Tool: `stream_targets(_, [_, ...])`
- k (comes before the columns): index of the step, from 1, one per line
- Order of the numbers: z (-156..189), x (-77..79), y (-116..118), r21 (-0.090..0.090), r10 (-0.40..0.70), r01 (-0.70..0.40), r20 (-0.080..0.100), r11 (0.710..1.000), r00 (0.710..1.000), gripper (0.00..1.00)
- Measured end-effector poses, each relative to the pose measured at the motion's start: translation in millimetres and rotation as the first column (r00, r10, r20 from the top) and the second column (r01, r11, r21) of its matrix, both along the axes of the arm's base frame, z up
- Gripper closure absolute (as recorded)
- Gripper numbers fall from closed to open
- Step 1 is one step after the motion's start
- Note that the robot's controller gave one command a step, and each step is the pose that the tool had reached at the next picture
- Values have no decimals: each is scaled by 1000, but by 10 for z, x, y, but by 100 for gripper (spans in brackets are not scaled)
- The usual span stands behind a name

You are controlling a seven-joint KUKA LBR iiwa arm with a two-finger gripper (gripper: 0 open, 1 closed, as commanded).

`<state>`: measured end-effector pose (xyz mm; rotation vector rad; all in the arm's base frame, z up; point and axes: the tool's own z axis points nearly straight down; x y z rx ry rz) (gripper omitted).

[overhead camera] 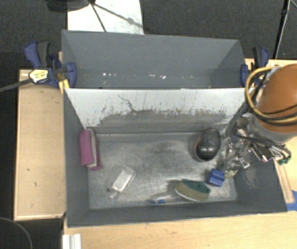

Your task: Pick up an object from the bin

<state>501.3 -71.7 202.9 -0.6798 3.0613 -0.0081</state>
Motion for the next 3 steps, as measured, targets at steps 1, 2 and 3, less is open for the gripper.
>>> stream_targets(1, [-295, -170, 123, 5, 267, -267, -7, 964, 964, 100])
stream_targets(2, [-289, -165, 122, 5, 264, -264, -6, 964, 964, 0])
stream_targets(3, [-1194, 218, 60, 5, 833, -833, -4, 553, 553, 0])
